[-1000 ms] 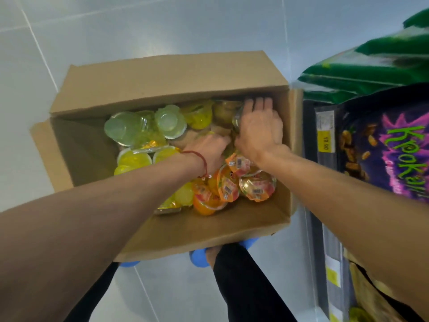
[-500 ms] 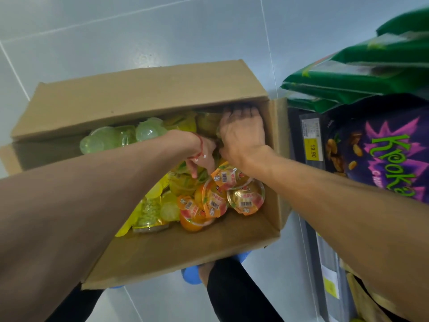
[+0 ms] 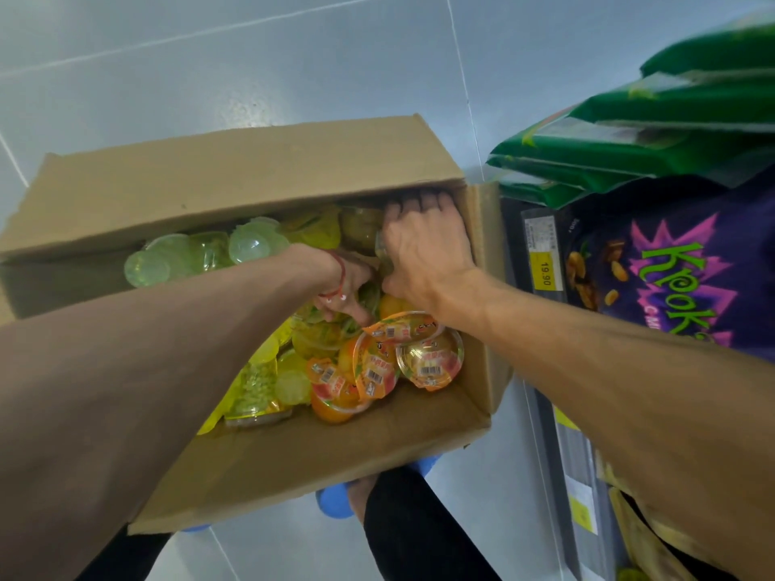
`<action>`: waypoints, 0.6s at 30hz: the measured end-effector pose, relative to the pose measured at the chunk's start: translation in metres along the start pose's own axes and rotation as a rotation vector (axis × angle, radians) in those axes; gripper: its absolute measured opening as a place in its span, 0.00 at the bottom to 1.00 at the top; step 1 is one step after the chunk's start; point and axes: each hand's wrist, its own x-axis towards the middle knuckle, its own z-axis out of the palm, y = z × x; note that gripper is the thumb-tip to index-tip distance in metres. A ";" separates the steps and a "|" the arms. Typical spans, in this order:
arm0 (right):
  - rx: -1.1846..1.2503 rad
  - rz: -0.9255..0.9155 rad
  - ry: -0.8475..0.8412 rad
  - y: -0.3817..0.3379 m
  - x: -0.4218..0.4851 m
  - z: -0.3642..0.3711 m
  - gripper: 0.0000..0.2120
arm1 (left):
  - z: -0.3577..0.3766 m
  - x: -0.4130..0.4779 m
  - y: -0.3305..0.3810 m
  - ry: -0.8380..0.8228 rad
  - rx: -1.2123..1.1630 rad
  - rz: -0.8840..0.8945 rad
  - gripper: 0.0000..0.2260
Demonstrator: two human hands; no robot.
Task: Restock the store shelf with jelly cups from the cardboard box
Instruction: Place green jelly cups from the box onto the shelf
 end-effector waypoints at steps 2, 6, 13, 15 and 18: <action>0.006 -0.014 0.009 0.000 -0.003 -0.001 0.36 | 0.005 -0.003 0.003 -0.021 -0.040 0.007 0.31; 0.032 -0.026 0.018 0.000 -0.012 -0.006 0.39 | 0.013 -0.021 0.007 0.070 0.005 0.018 0.30; 0.060 -0.067 0.033 0.005 -0.020 -0.012 0.42 | 0.020 -0.029 -0.003 0.325 0.253 0.080 0.29; 0.071 -0.067 0.038 0.006 -0.021 -0.013 0.42 | 0.022 -0.034 -0.007 0.363 0.239 0.099 0.30; 0.081 -0.062 0.025 0.006 -0.024 -0.017 0.40 | 0.029 -0.040 -0.009 0.419 0.231 0.091 0.31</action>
